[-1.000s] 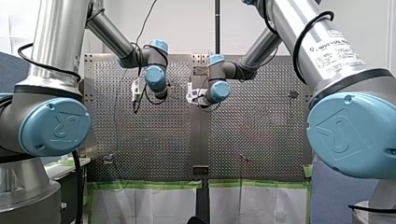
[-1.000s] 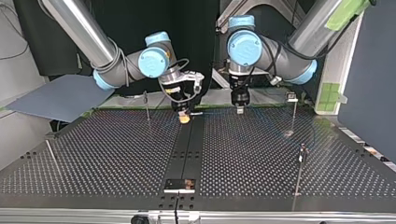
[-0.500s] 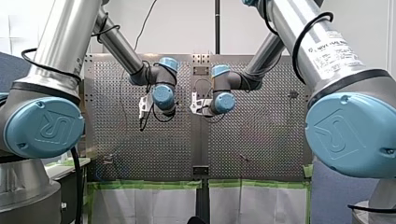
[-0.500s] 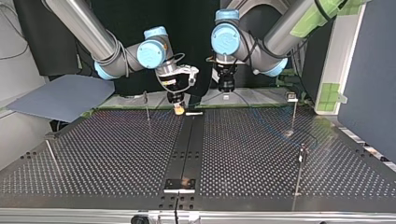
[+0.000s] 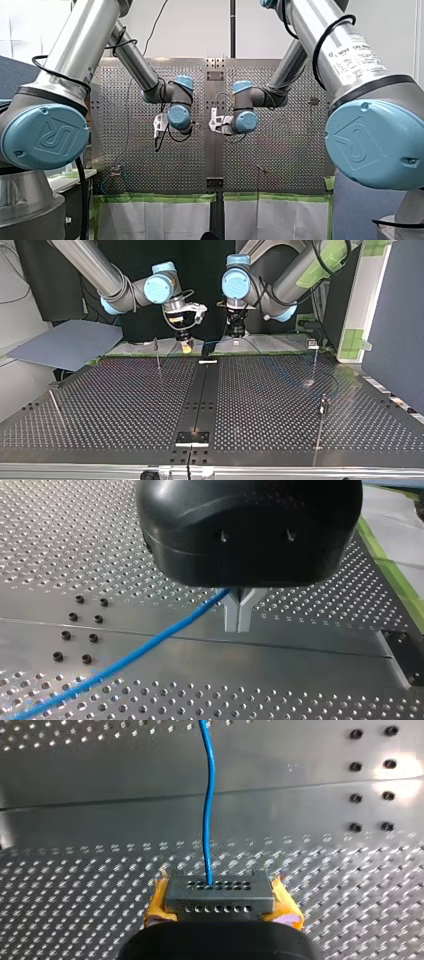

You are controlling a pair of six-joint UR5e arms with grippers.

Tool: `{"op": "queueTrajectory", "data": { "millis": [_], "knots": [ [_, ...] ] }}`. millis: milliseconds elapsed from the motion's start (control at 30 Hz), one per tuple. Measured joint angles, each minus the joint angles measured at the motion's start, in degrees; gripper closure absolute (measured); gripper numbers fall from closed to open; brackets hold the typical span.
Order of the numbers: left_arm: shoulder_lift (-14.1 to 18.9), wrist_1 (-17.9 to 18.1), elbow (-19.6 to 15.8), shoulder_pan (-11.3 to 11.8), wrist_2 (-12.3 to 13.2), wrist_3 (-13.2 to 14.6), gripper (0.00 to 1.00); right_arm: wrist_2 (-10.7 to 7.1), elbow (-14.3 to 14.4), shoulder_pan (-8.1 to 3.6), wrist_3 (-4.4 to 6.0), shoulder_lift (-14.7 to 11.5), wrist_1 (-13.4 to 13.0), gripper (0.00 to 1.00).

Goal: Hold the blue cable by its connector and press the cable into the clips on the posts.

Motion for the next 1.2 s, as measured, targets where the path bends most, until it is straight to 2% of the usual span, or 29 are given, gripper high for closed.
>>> {"op": "queueTrajectory", "data": {
  "millis": [200,400,633,833,1033,1200],
  "knots": [
    [-2.2,3.0,-1.2,-0.3,1.5,0.1,1.0,0.12,3.1,-0.57,-0.35,2.3,-3.2,1.0],
    [-5.1,6.0,-1.4,-0.6,2.0,-0.1,1.0,0.5,6.2,-1.08,-0.58,5.3,-6.2,1.0],
    [-8.2,9.1,-1.4,-0.9,2.4,-0.1,1.0,0.45,9.8,-2.29,1.42,8.4,-9.9,1.0],
    [-10.8,11.7,-1.2,-1.6,3.7,-0.3,1.0,-0.04,12.7,-3.73,3.7,8.9,-12.7,1.0],
    [-13.6,14.5,0.2,-2.2,4.8,-0.6,1.0,-0.7,14.7,-5.6,4.09,9.0,-15.3,1.0],
    [-15.9,16.8,2.3,-3.0,5.9,-1.3,1.0,-1.24,14.8,-7.1,4.7,9.0,-17.6,1.0]
  ]
}}
